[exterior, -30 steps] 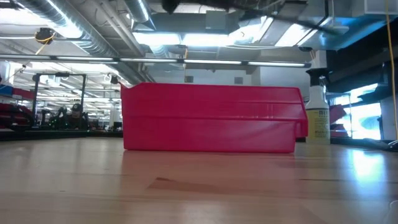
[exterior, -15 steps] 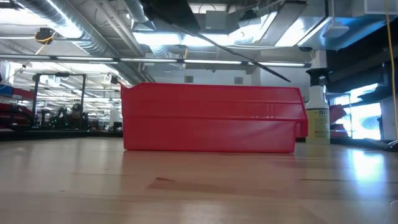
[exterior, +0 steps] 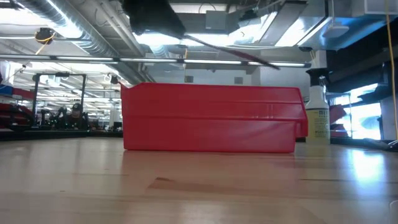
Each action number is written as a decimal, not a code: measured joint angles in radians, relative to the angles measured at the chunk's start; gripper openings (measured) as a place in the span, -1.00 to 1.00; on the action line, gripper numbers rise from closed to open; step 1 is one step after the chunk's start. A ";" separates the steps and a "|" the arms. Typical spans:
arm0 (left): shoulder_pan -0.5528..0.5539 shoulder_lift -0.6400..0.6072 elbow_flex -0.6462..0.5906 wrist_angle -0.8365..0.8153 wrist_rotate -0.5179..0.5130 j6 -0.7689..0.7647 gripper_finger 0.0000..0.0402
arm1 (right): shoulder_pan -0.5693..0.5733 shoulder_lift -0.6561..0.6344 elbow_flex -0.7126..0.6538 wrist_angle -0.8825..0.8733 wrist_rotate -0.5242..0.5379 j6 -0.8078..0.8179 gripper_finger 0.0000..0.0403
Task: Sort silverware
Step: Put the purple table knife into the bottom red bin, then adjust the black spoon, then put the black spoon into the middle red bin
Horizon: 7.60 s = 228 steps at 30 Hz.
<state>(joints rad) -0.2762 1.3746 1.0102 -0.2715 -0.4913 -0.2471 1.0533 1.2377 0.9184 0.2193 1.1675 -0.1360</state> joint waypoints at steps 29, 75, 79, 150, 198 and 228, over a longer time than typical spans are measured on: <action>0.139 -0.040 -0.203 0.075 0.237 0.014 -0.35 | 0.000 0.000 0.000 -0.032 0.070 0.031 -1.00; -0.175 -0.041 -0.201 0.671 0.241 0.134 -0.14 | -0.589 -0.011 0.006 -1.322 -1.004 1.183 -0.76; -0.167 -0.041 -0.201 0.663 0.240 0.156 -0.14 | -0.589 0.051 0.004 -1.415 -1.005 1.244 -0.63; -0.113 -0.041 -0.201 0.558 0.240 0.147 -0.14 | -0.608 0.207 -0.208 -1.478 -1.362 1.022 -0.97; -0.112 -0.041 -0.202 0.514 0.218 0.077 -0.14 | -0.612 0.373 0.098 -1.292 -1.042 0.904 -1.00; -0.118 -0.040 -0.202 0.487 0.188 0.043 -0.14 | -0.806 0.337 -0.033 -1.353 -0.991 -0.354 -0.42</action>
<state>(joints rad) -0.3946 1.3342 0.8085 0.2153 -0.3035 -0.2045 0.2478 1.5745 0.8854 -1.1337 0.1765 -0.4904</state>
